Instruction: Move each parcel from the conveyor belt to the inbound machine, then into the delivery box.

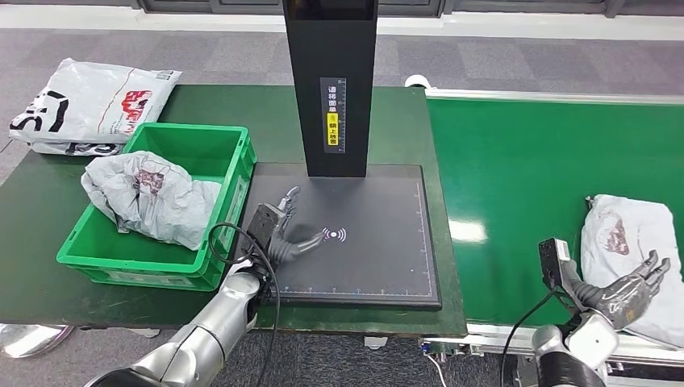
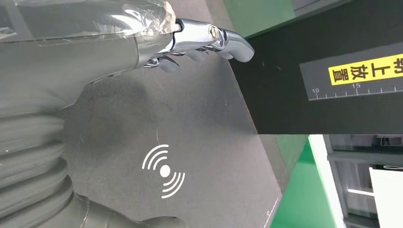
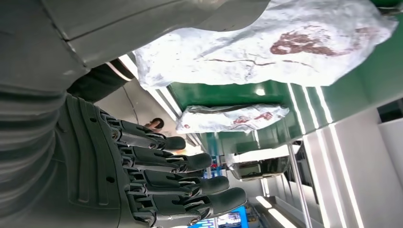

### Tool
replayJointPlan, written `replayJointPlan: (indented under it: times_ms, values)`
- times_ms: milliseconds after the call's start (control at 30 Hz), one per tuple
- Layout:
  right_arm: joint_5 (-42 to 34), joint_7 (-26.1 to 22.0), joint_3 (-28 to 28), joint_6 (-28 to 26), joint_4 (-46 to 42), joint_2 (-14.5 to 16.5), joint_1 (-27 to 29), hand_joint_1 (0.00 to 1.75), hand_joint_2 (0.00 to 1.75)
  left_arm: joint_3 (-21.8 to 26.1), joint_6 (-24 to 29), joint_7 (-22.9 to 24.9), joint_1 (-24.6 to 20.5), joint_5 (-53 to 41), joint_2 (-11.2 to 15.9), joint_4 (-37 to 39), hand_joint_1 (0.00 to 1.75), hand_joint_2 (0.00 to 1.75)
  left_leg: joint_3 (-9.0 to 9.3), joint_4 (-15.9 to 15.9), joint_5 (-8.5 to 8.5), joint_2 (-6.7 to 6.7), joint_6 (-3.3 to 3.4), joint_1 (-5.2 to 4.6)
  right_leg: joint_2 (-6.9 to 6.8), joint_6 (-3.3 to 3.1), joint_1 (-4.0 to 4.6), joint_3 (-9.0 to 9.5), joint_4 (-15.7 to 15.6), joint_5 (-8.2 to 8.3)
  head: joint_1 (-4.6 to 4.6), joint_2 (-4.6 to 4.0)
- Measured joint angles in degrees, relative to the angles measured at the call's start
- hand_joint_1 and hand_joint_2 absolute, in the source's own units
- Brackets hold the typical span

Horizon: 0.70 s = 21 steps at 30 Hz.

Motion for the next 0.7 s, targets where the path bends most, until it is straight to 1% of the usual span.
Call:
replayJointPlan:
  times_ms: [67,133,200,267,333,500,700]
  values:
    - [0.2,0.4,-0.1,0.0,0.8,-0.3,-0.2,0.00,1.75,0.0,0.0,0.0,-0.1,0.0,0.0,0.1,0.00,1.75,0.00,0.0,0.00,0.00,0.00,0.00,0.00,0.00,0.00,0.00,0.0,0.00,0.00,0.00]
    - [0.8,2.2,-0.1,0.0,2.1,-0.7,-0.7,0.00,1.75,0.0,0.0,0.0,-0.2,0.0,0.0,0.2,0.00,1.75,-0.01,0.0,0.00,0.00,0.00,0.00,0.00,0.00,0.00,0.00,0.0,0.00,0.00,0.00]
    - [1.6,5.9,-0.1,0.7,5.0,-1.4,-1.7,0.00,1.75,0.0,0.2,0.0,-0.3,0.0,0.0,0.3,0.00,1.75,-0.02,0.0,0.00,-0.01,0.00,0.00,-0.01,0.00,0.00,0.01,0.0,0.00,0.00,0.00]
    - [2.2,10.9,0.4,2.9,8.8,-2.5,-3.1,0.00,1.75,0.0,0.3,0.0,-0.3,0.0,0.1,0.3,0.00,1.75,-0.03,0.0,0.00,-0.02,0.01,0.00,-0.02,0.00,-0.01,0.02,0.0,0.00,0.00,0.00]
    - [2.5,14.4,1.2,5.3,12.2,-3.5,-4.1,0.00,1.75,0.0,0.4,0.0,-0.3,0.0,0.1,0.2,0.00,1.75,-0.03,0.0,0.00,-0.03,0.01,-0.01,-0.04,0.01,-0.01,0.03,0.0,0.00,0.00,0.00]
    - [2.7,16.9,2.9,9.4,17.3,-4.9,-5.6,0.00,1.75,0.0,0.5,0.1,-0.3,0.0,0.3,0.1,0.00,1.75,-0.03,0.0,0.01,-0.05,0.01,0.00,-0.09,0.01,-0.01,0.03,0.0,0.00,0.00,0.00]
    - [2.7,17.4,3.9,11.1,19.8,-5.6,-6.4,0.00,1.75,0.0,0.6,0.3,-0.3,0.0,0.6,-0.1,0.00,1.75,-0.04,0.0,0.01,-0.05,0.01,0.00,-0.10,0.01,0.00,0.03,0.0,-0.01,0.00,0.00]
